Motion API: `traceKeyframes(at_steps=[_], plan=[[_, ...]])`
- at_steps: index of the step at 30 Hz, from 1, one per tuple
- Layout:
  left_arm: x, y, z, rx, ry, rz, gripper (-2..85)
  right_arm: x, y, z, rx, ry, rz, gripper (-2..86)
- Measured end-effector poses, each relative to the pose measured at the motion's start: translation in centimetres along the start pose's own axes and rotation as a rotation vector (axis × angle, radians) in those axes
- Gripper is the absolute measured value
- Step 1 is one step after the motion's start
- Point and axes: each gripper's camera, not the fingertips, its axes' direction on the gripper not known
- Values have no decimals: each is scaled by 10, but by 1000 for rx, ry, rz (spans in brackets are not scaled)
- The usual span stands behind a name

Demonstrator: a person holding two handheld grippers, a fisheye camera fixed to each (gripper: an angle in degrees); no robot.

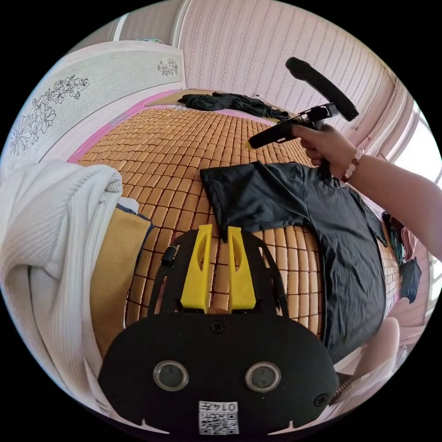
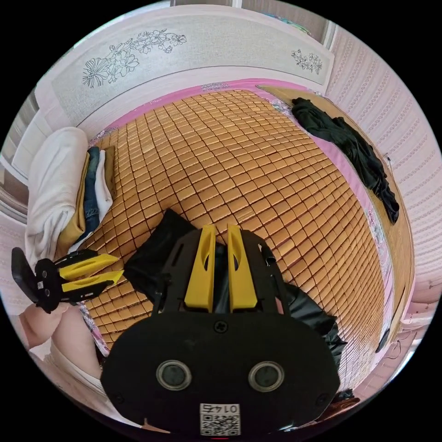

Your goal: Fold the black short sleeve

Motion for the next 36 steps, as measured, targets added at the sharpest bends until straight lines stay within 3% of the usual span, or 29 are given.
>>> traceKeyframes(at_steps=[4, 6, 13, 17, 22, 29, 32, 36], plan=[[2, 3, 1, 30, 11, 12, 14, -19, -8, 34, -98, -58, -30, 73], [4, 6, 1, 43, 1, 14, -2, -20, -2, 49, -109, 20, 8, 77], [10, 10, -6, 82, -57, 33, -10, 2, 22, 45, -85, -10, -13, 9], [8, -1, -24, 161, 35, 23, -10, 62, 56, -5, 102, -187, 93, 2], [63, -28, -63, 346, 68, 177, -10, 137, 146, -82, 312, -262, 230, 1], [178, -29, -103, 472, 389, 490, -8, 216, 382, -179, 624, -337, 496, 6], [234, -6, -80, 379, 459, 572, -3, 236, 485, -159, 550, -307, 686, 16], [279, 24, -23, 107, 383, 650, 35, 261, 571, -91, 212, -310, 887, 64]])
